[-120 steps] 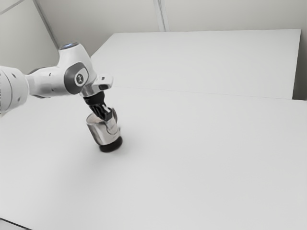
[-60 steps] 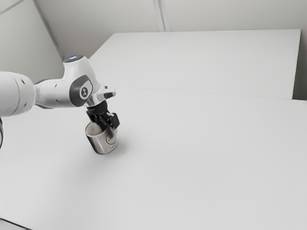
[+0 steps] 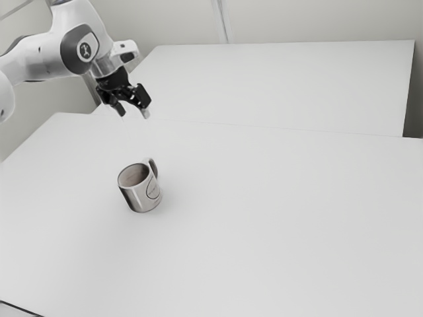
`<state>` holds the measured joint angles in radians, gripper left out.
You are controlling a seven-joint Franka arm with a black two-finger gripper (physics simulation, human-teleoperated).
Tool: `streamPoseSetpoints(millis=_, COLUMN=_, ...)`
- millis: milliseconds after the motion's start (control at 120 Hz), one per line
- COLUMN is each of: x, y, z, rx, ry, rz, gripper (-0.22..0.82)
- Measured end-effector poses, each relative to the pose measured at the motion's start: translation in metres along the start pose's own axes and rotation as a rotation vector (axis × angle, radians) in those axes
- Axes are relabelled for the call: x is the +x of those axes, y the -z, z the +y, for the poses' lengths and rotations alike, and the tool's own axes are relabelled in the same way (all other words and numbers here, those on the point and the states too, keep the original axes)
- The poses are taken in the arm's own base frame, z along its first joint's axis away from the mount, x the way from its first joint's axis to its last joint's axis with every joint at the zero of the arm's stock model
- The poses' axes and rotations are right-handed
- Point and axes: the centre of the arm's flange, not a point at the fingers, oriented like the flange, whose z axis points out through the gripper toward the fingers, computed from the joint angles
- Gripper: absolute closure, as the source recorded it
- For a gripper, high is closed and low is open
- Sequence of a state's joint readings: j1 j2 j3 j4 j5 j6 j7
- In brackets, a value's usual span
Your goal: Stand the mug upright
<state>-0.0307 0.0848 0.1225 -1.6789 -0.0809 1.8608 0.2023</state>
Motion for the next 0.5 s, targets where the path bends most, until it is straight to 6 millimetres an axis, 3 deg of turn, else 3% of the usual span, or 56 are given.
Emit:
streamPoseSetpoints(millis=133, x=-0.006, y=0.018, z=0.005, rx=-0.008, ry=0.005, rz=-0.025, gripper=0.01)
streamPoseSetpoints(millis=500, x=-0.014, y=0.014, z=0.008, rx=-0.019, ry=0.024, rz=-0.084, gripper=0.0)
